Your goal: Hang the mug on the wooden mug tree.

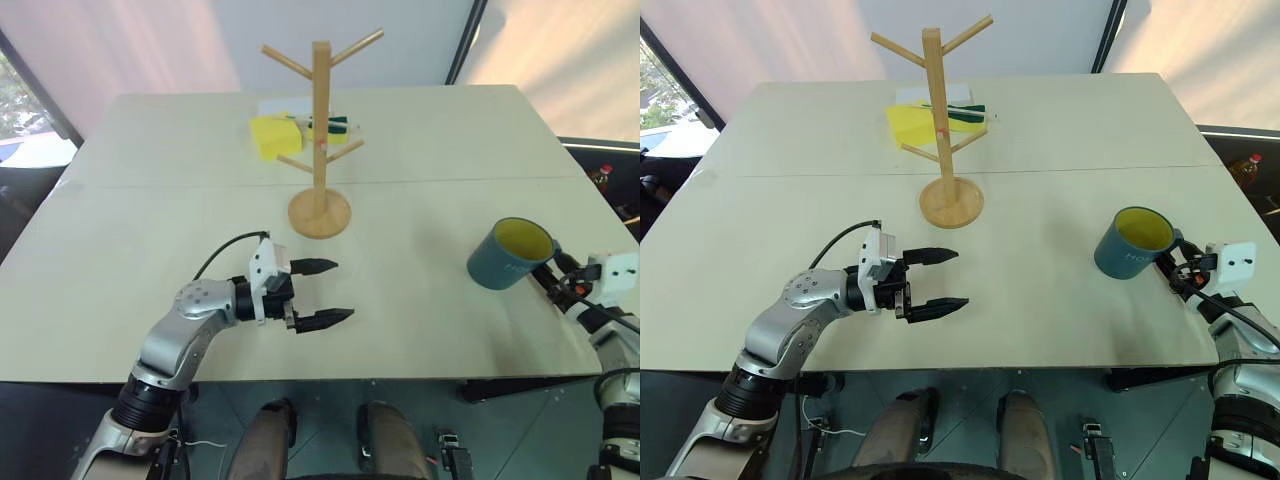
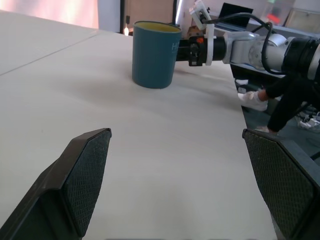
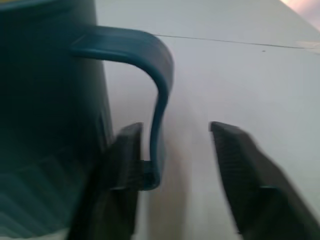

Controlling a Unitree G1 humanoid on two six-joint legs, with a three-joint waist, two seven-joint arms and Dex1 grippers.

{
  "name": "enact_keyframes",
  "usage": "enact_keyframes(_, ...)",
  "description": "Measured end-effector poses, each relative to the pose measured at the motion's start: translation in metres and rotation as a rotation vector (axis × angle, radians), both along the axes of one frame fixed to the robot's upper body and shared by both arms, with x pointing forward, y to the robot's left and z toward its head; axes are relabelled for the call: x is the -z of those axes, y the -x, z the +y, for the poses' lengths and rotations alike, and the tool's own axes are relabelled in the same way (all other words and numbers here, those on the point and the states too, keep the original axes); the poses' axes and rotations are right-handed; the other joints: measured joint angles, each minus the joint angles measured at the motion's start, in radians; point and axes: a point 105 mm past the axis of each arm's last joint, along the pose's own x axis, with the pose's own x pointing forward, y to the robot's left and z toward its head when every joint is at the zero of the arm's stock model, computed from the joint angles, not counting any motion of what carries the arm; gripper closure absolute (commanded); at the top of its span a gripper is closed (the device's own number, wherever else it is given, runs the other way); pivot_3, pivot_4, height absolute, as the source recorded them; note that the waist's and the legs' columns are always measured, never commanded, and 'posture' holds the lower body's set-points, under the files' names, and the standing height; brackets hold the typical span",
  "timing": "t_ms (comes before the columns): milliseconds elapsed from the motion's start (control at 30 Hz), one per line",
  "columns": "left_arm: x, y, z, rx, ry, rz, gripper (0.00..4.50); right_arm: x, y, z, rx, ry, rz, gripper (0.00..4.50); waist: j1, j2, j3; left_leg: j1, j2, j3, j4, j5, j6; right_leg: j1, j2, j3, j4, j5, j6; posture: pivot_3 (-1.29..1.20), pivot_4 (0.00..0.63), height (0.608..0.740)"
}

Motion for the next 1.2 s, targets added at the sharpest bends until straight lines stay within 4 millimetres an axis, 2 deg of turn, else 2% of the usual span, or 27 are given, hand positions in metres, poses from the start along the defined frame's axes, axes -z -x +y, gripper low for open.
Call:
enact_keyframes(33,0.001,0.000,0.001,-0.005,-0.002,-0.003,0.00,0.000,0.000,0.002,-0.014,-0.007,-0.003,4.41,0.000,0.000,0.000,0.000,0.000,0.000,0.000,0.000,0.000,0.000,0.000,0.000,0.000,0.000,0.000,0.00,0.150,0.740)
enact_keyframes(267,0.005,-0.003,0.004,-0.018,-0.003,0.002,0.00,-0.005,0.000,0.009,-0.059,-0.020,-0.017,4.41,0.000,0.000,0.000,0.000,0.000,0.000,0.000,0.000,0.000,0.000,0.000,0.001,0.000,0.000,0.001,0.00,0.150,0.740)
enact_keyframes(433,0.006,-0.002,0.012,-0.054,-0.015,0.002,0.00,-0.021,0.003,0.024,-0.088,0.065,-0.039,4.41,-0.001,0.001,0.000,0.000,0.000,0.000,0.000,0.000,0.000,-0.002,0.000,0.001,0.000,0.000,0.001,0.00,0.150,0.740)
enact_keyframes(533,-0.001,-0.012,0.025,-0.138,-0.003,-0.038,0.00,-0.047,-0.001,0.064,-0.192,0.185,-0.086,4.41,-0.005,0.002,0.001,0.000,0.001,0.000,0.000,0.000,0.000,-0.003,0.001,0.002,0.001,0.000,0.000,0.00,0.150,0.740)
enact_keyframes(667,-0.011,-0.037,0.054,-0.305,-0.003,-0.118,0.00,-0.091,-0.004,0.142,-0.389,0.442,-0.169,4.41,-0.005,0.002,0.001,-0.001,0.003,0.000,0.000,0.000,0.000,-0.004,0.003,0.002,0.001,-0.001,-0.001,0.00,0.150,0.740)
enact_keyframes(767,-0.020,-0.051,0.071,-0.391,-0.006,-0.181,0.00,-0.119,-0.002,0.187,-0.489,0.574,-0.246,4.41,0.002,0.002,0.001,-0.002,0.003,0.000,0.000,0.000,0.000,-0.005,0.003,0.002,0.000,0.000,-0.001,0.00,0.150,0.740)
enact_keyframes(833,-0.024,-0.055,0.078,-0.422,-0.001,-0.207,0.00,-0.128,-0.004,0.207,-0.514,0.627,-0.263,4.41,0.007,0.001,0.001,-0.003,0.002,-0.001,0.000,0.000,0.000,-0.005,0.003,0.002,-0.001,0.002,-0.002,0.00,0.150,0.740)
enact_keyframes(933,-0.034,-0.062,0.091,-0.476,0.031,-0.224,0.00,-0.137,-0.019,0.232,-0.471,0.767,-0.242,4.41,0.003,0.001,0.002,-0.006,0.001,0.000,0.000,0.000,-0.001,-0.007,0.002,0.002,-0.005,0.004,0.001,0.00,0.150,0.740)
enact_keyframes(1067,-0.044,-0.061,0.104,-0.492,0.053,-0.215,0.00,-0.151,-0.027,0.254,-0.435,0.860,-0.258,4.41,0.001,0.000,0.002,-0.007,0.001,0.000,-0.004,0.000,-0.001,-0.006,0.002,0.002,-0.010,0.005,0.005,0.00,0.150,0.740)
enact_keyframes(1200,-0.043,-0.058,0.108,-0.496,0.044,-0.212,0.00,-0.164,-0.034,0.277,-0.438,0.897,-0.266,4.41,-0.004,0.001,0.002,-0.007,0.001,0.000,-0.003,0.000,-0.001,-0.006,0.002,0.002,-0.012,0.007,0.007,0.00,0.150,0.740)
